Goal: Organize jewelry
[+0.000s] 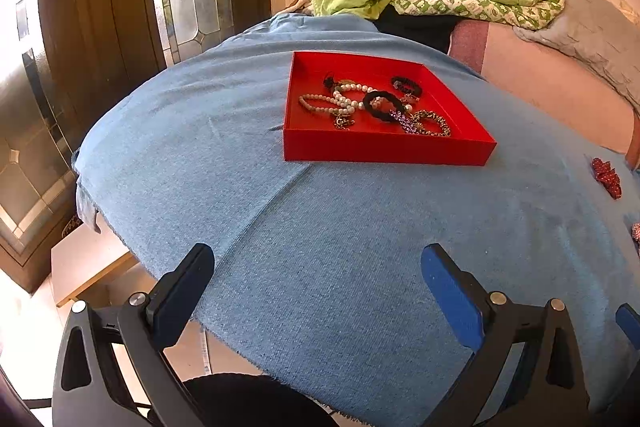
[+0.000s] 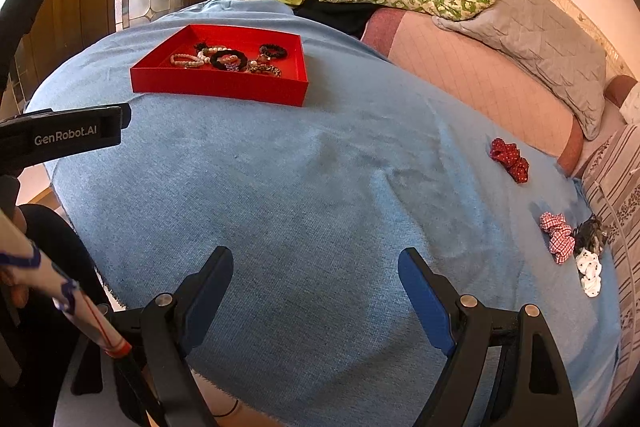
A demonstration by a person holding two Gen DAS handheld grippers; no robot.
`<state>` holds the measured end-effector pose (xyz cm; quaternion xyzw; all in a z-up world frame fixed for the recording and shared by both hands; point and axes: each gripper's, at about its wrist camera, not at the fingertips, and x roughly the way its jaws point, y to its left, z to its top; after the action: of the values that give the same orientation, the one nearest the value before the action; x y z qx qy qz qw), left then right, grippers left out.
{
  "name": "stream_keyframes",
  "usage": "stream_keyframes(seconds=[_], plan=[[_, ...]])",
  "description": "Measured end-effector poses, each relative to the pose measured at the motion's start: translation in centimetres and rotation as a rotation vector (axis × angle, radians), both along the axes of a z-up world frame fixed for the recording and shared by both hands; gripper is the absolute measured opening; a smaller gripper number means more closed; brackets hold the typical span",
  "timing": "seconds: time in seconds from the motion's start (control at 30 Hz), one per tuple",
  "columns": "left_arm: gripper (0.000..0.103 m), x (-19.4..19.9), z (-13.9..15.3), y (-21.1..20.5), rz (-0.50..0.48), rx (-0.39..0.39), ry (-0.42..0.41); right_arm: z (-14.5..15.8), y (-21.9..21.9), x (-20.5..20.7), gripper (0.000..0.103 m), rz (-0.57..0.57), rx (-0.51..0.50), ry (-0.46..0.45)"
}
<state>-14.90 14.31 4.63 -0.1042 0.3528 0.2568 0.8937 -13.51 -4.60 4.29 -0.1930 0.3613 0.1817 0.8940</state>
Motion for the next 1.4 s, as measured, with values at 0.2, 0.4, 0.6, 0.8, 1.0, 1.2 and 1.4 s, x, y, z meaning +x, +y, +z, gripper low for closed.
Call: stream_keyframes(seconds=[0.2, 0.4, 0.6, 0.8, 1.0, 1.2, 1.4], plan=[[0.103, -0.09, -0.08, 0.34, 0.005, -0.007, 0.004, -0.05, 0.13, 0.03, 0.088, 0.002, -0.008, 0.003], [0.103, -0.12, -0.09, 0.37, 0.006, -0.006, 0.004, -0.14, 0.2, -0.1, 0.088, 0.003, -0.014, 0.003], [0.103, -0.1, -0.15, 0.33, 0.003, -0.004, 0.008, -0.15, 0.15, -0.06, 0.088, 0.003, -0.015, 0.002], [0.103, -0.09, -0.23, 0.36, 0.003, -0.008, 0.011, -0.2, 0.09, -0.06, 0.088, 0.004, -0.017, 0.003], [0.103, -0.02, -0.22, 0.43, -0.003, -0.004, 0.014, -0.28, 0.04, -0.02, 0.088, 0.007, -0.021, 0.004], [0.103, 0.03, -0.16, 0.55, -0.006, -0.003, 0.015, -0.31, 0.05, -0.02, 0.088, 0.006, -0.022, 0.004], [0.103, 0.07, -0.18, 0.61, -0.01, 0.005, 0.017, -0.27, 0.08, -0.05, 0.088, 0.007, -0.022, 0.002]])
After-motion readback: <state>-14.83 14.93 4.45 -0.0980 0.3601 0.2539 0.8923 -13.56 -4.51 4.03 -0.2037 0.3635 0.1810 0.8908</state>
